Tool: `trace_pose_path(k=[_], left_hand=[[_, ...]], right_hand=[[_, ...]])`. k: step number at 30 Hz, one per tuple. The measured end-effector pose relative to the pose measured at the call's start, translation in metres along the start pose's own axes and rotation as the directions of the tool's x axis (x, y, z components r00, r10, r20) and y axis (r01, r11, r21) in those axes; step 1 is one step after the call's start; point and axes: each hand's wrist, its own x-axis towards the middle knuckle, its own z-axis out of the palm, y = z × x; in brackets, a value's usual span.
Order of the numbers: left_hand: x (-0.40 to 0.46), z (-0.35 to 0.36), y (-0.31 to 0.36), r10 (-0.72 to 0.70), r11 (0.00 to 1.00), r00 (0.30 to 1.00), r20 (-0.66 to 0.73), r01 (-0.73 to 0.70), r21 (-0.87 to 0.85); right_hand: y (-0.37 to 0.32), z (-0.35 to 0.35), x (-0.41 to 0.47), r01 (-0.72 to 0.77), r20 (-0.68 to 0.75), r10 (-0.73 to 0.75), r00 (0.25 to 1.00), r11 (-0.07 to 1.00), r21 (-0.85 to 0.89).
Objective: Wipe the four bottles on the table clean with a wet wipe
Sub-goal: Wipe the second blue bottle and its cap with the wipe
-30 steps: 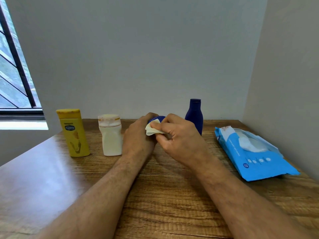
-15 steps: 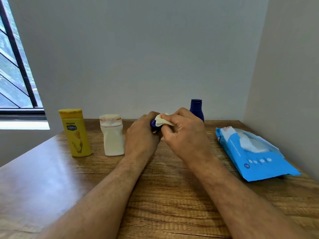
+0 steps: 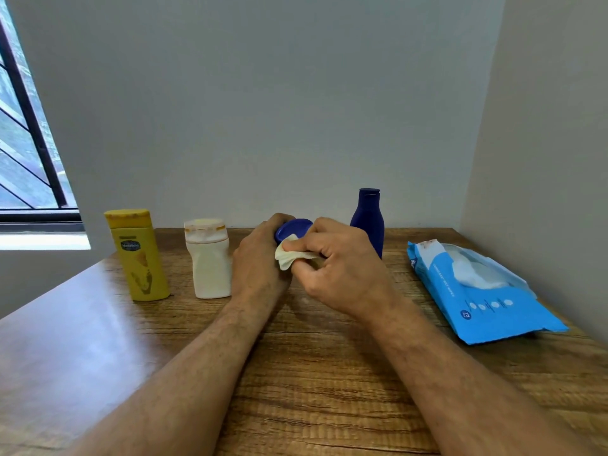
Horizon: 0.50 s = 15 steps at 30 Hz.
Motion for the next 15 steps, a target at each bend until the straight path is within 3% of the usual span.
trace_pose_path(k=[10, 15], left_hand=[[-0.0006, 0.0028, 0.0060, -0.011, 0.995, 0.999, -0.049, 0.006, -0.096], [-0.0011, 0.0027, 0.0032, -0.019, 0.989, 0.998, -0.064, 0.010, -0.144]], right_hand=[[0.0088, -0.0018, 0.0033, -0.101, -0.252, 0.076, 0.965, 0.991, -0.088], [0.0076, -0.0026, 0.0002, -0.012, -0.173, 0.006, 0.985, 0.999, -0.034]])
